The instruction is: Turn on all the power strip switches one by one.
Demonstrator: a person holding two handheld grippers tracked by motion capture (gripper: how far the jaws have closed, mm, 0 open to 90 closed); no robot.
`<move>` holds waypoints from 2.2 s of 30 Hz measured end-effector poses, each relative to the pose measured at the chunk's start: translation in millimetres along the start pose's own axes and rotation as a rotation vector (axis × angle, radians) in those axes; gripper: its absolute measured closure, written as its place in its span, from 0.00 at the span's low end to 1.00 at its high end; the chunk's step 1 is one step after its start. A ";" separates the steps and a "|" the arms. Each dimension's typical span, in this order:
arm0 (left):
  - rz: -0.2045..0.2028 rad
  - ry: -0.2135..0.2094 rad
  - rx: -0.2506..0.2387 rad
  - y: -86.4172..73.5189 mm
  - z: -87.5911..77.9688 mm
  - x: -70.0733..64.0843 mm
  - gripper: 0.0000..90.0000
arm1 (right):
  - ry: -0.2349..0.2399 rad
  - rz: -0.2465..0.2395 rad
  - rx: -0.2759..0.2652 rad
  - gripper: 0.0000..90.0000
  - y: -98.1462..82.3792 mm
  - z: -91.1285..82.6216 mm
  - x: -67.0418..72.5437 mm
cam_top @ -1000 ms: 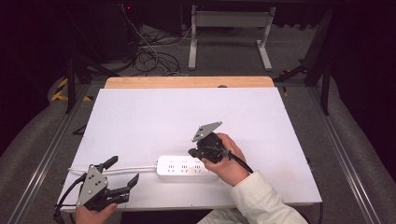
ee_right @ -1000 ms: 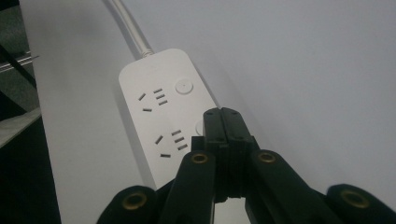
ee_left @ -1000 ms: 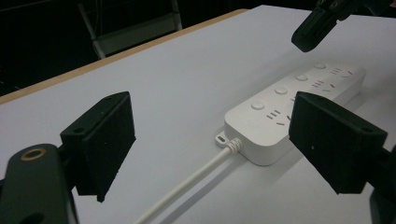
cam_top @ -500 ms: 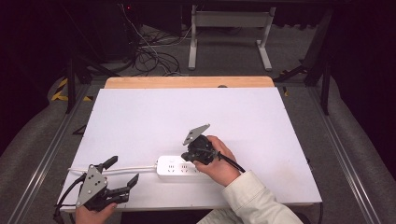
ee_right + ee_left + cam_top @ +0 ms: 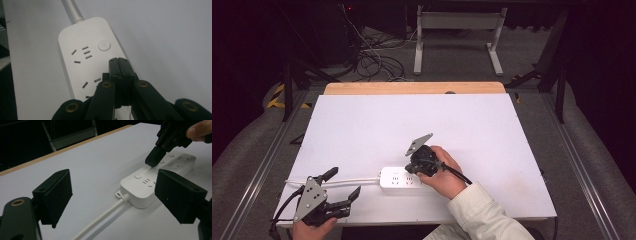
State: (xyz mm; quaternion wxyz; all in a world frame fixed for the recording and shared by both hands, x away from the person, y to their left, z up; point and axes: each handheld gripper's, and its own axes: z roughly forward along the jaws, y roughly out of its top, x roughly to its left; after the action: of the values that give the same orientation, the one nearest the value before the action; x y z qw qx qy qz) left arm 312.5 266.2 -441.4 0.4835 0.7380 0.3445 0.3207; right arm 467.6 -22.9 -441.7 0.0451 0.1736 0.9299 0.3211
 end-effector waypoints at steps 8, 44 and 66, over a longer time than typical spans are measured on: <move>0.007 0.001 0.002 0.2 -0.3 0.2 0.16 | -0.008 -0.011 0.004 1.00 -1.2 2.9 0.3; -0.002 0.001 0.000 0.0 -0.5 0.2 0.16 | -0.022 -0.014 -0.127 1.00 7.7 -22.2 6.5; -0.001 0.001 0.000 0.0 -0.7 0.2 0.16 | 0.007 -0.033 -0.114 1.00 17.8 -6.3 10.4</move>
State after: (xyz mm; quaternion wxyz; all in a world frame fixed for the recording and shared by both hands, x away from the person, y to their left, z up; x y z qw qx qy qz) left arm 312.0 266.7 -441.1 0.4835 0.7378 0.3450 0.3207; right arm 461.8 -9.9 -425.6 0.0570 0.1541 0.9131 0.3731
